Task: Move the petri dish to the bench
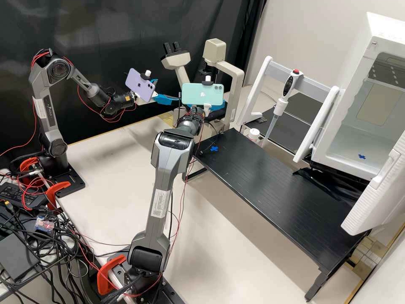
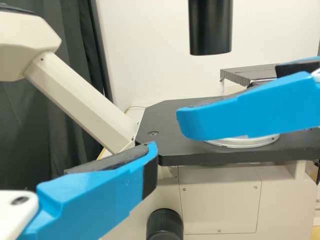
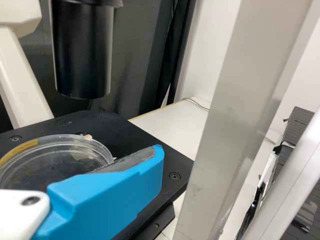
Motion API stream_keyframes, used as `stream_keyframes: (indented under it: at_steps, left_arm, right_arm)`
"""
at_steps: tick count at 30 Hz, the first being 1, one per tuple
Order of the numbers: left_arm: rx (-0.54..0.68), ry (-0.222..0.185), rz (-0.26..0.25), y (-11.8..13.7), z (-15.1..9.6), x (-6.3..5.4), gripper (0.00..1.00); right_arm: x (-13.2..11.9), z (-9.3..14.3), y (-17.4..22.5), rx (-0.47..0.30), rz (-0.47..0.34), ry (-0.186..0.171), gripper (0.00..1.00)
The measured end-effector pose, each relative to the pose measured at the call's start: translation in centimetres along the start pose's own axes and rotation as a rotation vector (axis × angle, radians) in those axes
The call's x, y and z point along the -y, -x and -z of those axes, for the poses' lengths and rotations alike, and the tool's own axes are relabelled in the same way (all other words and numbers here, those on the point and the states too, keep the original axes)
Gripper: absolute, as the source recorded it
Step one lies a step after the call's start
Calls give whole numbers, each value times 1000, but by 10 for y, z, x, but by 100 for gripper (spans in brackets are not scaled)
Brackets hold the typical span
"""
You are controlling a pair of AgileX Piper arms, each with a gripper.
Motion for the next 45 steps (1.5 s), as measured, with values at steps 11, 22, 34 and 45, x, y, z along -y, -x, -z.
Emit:
stream_keyframes:
  at_steps: [11, 22, 34, 45]
  left_arm:
    - [0, 0, 0, 0, 0, 0, 100]
    - [0, 0, 0, 0, 0, 0, 100]
    - [0, 0, 0, 0, 0, 0, 100]
    - [0, 0, 0, 0, 0, 0, 100]
  right_arm:
    - [11, -4, -4, 33, 23, -41, 100]
    - [30, -2, 0, 41, 17, -57, 100]
    - [40, -5, 20, 11, 19, -100, 100]
    - [30, 40, 56, -135, -26, -102, 100]
